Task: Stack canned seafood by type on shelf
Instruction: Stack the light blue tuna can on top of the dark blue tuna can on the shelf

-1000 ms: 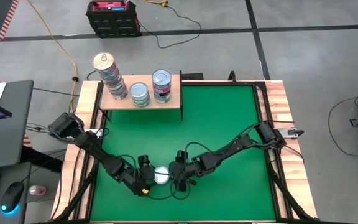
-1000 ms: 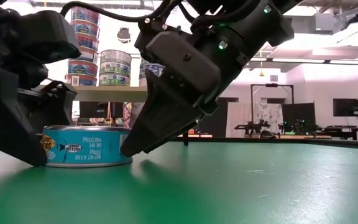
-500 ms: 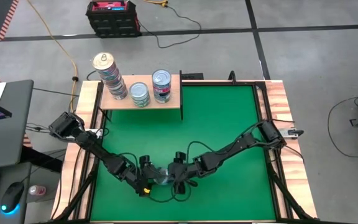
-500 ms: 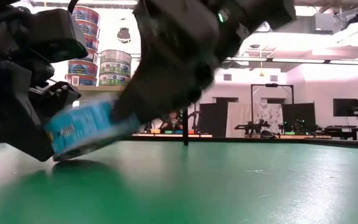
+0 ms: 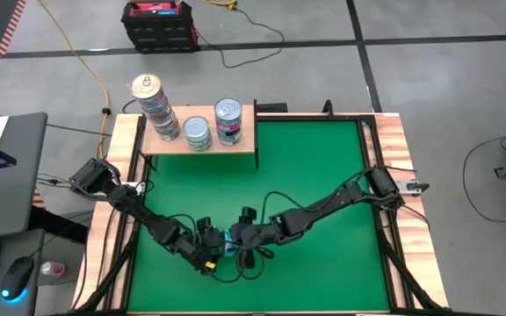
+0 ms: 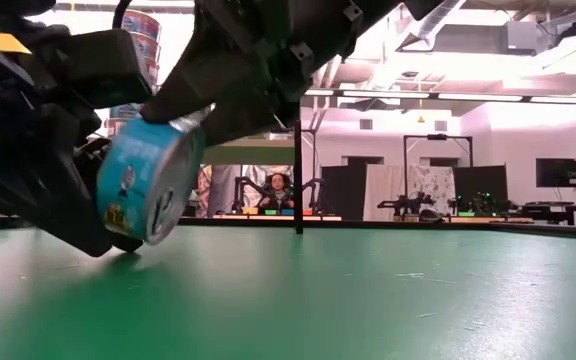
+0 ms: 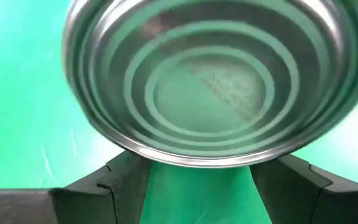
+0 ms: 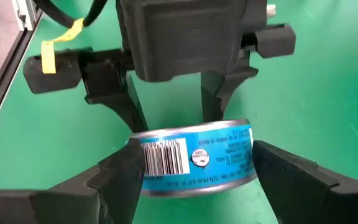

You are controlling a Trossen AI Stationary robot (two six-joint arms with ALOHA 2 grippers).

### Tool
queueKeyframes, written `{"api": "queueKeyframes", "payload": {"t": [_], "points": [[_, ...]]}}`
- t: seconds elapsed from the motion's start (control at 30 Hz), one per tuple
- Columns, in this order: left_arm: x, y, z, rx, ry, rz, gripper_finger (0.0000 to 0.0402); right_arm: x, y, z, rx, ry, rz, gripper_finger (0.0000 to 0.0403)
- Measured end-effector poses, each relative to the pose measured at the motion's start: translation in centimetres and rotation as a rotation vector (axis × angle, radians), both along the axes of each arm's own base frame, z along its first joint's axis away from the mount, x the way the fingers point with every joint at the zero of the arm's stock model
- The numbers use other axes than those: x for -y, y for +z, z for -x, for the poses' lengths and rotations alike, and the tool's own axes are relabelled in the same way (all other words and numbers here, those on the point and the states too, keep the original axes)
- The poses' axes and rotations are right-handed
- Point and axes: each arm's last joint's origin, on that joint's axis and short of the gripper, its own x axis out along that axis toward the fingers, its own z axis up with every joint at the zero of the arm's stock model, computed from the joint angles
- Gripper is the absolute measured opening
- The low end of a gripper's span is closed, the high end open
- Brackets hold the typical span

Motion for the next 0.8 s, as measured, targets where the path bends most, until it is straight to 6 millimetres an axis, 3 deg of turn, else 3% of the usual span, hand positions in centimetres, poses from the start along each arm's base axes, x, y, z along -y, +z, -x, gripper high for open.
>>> {"api": "queueKeyframes", "payload": {"t": [0.47, 0.67, 0.8], "points": [[0.3, 0.1, 0.0, -0.020, -0.056, 0.059, 0.0253, 2.2, -0.1, -0.5, -0.022, -0.029, -0.008, 0.0317], [0.8, 0.6, -0.2, -0.017, -0.108, 0.147, 0.0253, 4.6, -0.8, -0.7, -0.064, -0.122, 0.046, 0.0317], [0.6, 0.4, -0.1, -0.044, -0.049, 0.175, 0.0253, 5.5, -1.1, -0.8, -0.094, -0.124, 0.034, 0.0317]]}}
